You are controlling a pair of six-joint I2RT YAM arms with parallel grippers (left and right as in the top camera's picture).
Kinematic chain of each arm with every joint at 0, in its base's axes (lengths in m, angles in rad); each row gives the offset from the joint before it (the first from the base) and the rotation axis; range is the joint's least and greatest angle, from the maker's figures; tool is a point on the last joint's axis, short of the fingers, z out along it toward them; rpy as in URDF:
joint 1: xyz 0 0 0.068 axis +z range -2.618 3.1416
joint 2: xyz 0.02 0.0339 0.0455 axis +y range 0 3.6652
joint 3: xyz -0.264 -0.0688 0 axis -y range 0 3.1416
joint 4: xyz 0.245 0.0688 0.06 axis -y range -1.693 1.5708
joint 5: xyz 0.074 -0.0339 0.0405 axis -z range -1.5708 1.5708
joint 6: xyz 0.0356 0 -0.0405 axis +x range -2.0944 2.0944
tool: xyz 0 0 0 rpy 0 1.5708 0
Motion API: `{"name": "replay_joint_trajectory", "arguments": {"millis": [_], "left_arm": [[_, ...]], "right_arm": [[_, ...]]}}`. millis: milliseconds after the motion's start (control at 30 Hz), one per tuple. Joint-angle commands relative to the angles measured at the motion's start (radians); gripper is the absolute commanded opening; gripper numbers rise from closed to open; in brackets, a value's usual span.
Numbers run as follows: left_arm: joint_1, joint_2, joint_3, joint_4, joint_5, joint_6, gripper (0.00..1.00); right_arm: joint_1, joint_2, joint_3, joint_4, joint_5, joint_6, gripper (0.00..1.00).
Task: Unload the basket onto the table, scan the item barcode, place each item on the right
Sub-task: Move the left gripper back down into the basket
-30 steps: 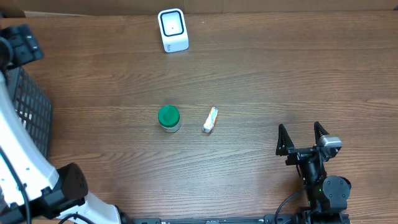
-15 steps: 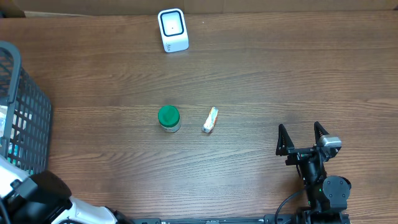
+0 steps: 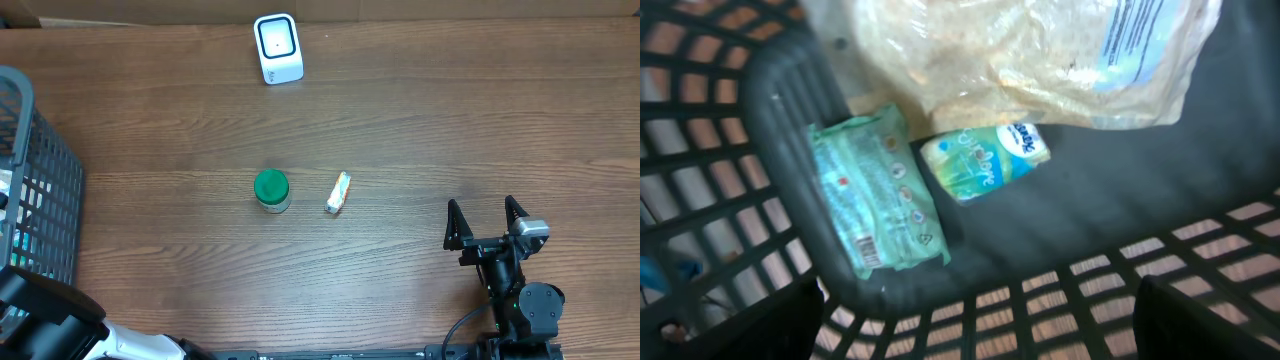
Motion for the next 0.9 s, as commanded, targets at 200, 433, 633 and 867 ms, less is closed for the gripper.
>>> {"name": "replay_joint_trajectory", "arguments": {"millis": [200, 433, 633, 867], "left_arm": [[-0.003, 0.004, -0.229, 0.209, -0.006, 0.196, 0.86], [-0.003, 0.006, -0.34, 0.346, 0.017, 0.241, 0.83], [-0.002, 0.006, -0.409, 0.429, 0.028, 0.288, 0.82], [-0.002, 0.007, -0.425, 0.514, 0.025, 0.289, 0.78]], "right_arm": [[0.003, -0.01, -0.012, 0.006, 0.009, -0.001, 1.0], [0.003, -0.01, -0.012, 0.006, 0.009, -0.001, 1.0], [0.003, -0.01, -0.012, 0.006, 0.009, -0.001, 1.0], [0.003, -0.01, -0.012, 0.006, 0.009, -0.001, 1.0]]}}
